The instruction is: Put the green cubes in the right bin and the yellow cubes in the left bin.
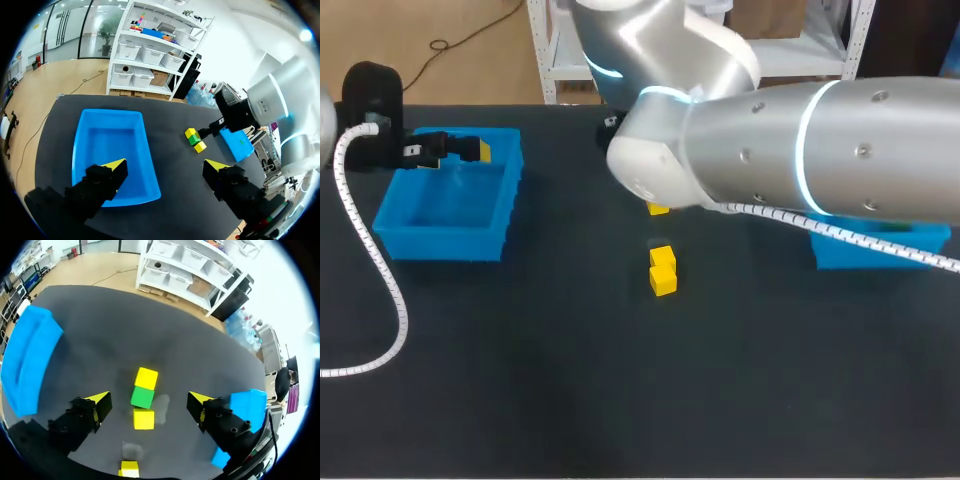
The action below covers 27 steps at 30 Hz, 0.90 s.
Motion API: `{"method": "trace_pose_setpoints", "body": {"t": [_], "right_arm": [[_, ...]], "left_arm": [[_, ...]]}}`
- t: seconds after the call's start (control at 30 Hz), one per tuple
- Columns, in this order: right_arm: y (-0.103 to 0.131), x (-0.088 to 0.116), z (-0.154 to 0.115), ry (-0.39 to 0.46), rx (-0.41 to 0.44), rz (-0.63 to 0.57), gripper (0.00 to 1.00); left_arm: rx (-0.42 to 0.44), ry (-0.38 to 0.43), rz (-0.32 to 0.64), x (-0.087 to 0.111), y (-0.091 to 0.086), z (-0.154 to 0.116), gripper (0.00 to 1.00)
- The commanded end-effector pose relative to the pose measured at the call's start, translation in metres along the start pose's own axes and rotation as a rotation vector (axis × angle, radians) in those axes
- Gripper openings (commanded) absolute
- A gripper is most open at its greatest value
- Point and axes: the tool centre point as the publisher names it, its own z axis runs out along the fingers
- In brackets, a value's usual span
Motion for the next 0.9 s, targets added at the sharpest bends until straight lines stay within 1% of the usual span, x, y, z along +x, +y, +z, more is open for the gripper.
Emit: {"method": "trace_pose_setpoints", "body": {"t": [0.03,0.27,0.4,0.43,0.9], "right_arm": [[0.001,-0.003,0.007,0.025,-0.006,0.008,1.00],[0.006,0.002,0.011,0.056,-0.035,0.058,1.00],[0.008,0.003,0.014,0.064,-0.041,0.067,1.00],[0.009,0.004,0.015,0.077,-0.055,0.083,1.00],[0.010,0.014,0.034,0.144,-0.048,0.058,1.00]], "left_arm": [[0.006,-0.006,0.001,0.001,0.001,0.000,1.00],[0.006,-0.006,0.001,0.001,0.001,0.000,1.00],[0.006,-0.006,0.001,0.001,0.001,0.000,1.00],[0.006,-0.006,0.001,0.001,0.001,0.000,1.00],[0.006,-0.006,0.001,0.001,0.001,0.000,1.00]]}}
